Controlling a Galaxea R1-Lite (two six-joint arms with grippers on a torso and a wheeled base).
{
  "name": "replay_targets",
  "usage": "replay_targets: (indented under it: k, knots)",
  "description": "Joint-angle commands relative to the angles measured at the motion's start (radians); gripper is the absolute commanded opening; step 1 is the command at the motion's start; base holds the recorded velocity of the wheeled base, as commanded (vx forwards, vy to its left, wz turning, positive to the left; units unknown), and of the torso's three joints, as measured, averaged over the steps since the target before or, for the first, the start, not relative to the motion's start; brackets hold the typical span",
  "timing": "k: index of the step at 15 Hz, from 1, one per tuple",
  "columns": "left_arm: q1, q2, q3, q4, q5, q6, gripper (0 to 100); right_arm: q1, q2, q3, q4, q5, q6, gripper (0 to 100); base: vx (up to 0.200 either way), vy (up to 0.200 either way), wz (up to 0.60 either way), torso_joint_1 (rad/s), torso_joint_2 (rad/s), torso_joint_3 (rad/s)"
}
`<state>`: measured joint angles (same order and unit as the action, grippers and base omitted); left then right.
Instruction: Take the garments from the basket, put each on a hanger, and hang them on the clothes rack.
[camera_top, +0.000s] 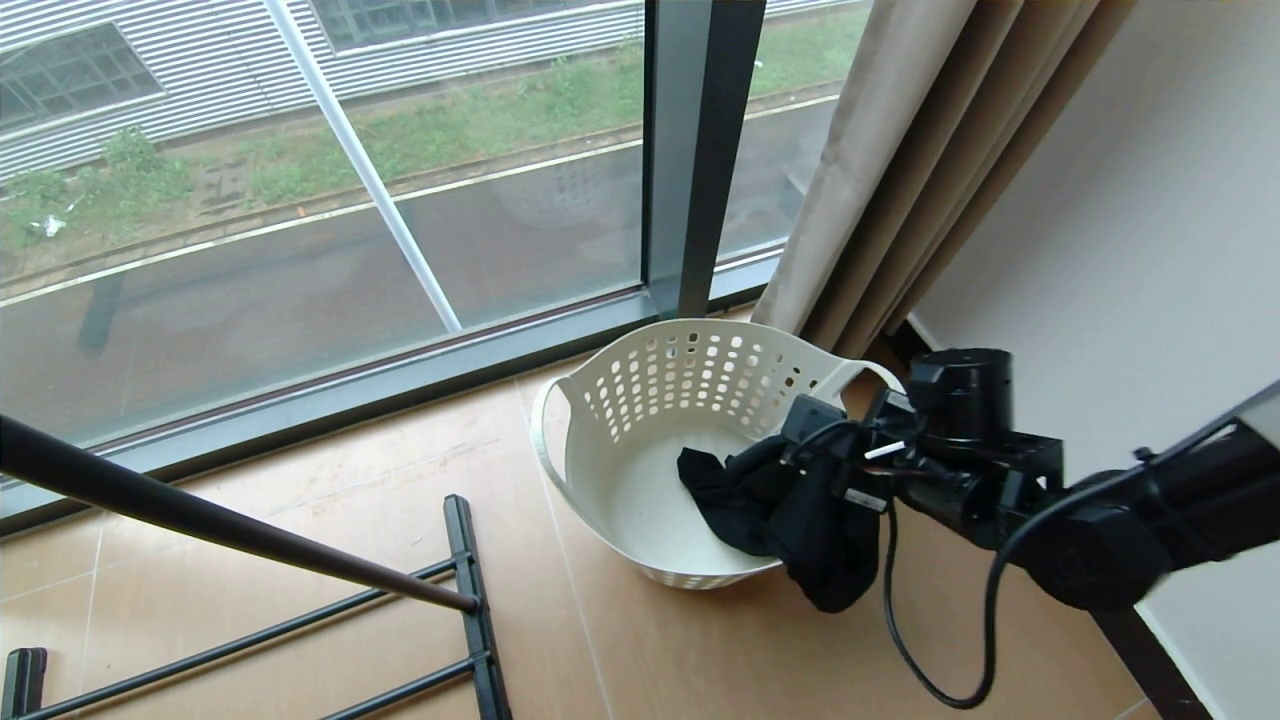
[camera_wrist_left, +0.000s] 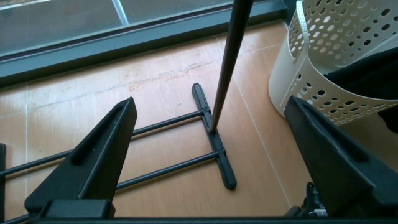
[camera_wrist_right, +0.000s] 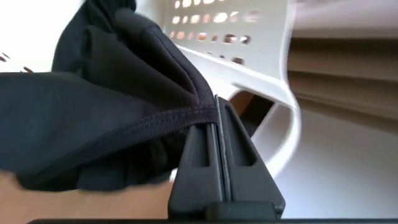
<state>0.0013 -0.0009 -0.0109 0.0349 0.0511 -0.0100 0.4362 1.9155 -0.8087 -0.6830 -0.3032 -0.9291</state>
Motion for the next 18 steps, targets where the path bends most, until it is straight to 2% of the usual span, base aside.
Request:
replay_targets:
  k: [1, 4, 5, 6, 8, 14, 18]
  knots:
    - [0.0, 0.001, 0.0, 0.0, 0.0, -0.001, 100, 0.05, -0.331, 0.192, 0.0, -0.002, 0.104, 0, 0.0, 0.0, 0.0, 0.0, 0.0, 0.0]
    - [0.0, 0.001, 0.0, 0.0, 0.0, -0.001, 100, 0.157, -0.559, 0.292, 0.006, -0.002, 0.184, 0, 0.0, 0.0, 0.0, 0.0, 0.0, 0.0]
    - [0.0, 0.001, 0.0, -0.001, 0.001, -0.001, 100, 0.159, -0.564, 0.293, 0.006, -0.002, 0.184, 0, 0.0, 0.0, 0.0, 0.0, 0.0, 0.0]
    - [0.0, 0.001, 0.0, 0.0, 0.0, -0.001, 100, 0.211, -0.665, 0.353, 0.006, 0.001, 0.21, 0, 0.0, 0.0, 0.0, 0.0, 0.0, 0.0]
    - [0.0, 0.001, 0.0, -0.001, -0.002, 0.002, 100, 0.214, -0.71, 0.399, 0.003, 0.004, 0.257, 0, 0.0, 0.0, 0.0, 0.0, 0.0, 0.0]
    - [0.0, 0.001, 0.002, 0.0, -0.004, 0.008, 100, 0.213, -0.707, 0.401, 0.002, 0.004, 0.268, 0, 0.0, 0.0, 0.0, 0.0, 0.0, 0.01]
    - [0.0, 0.001, 0.002, 0.0, -0.004, 0.01, 100, 0.213, -0.704, 0.402, 0.005, 0.004, 0.27, 0, 0.0, 0.0, 0.0, 0.03, -0.29, -0.099]
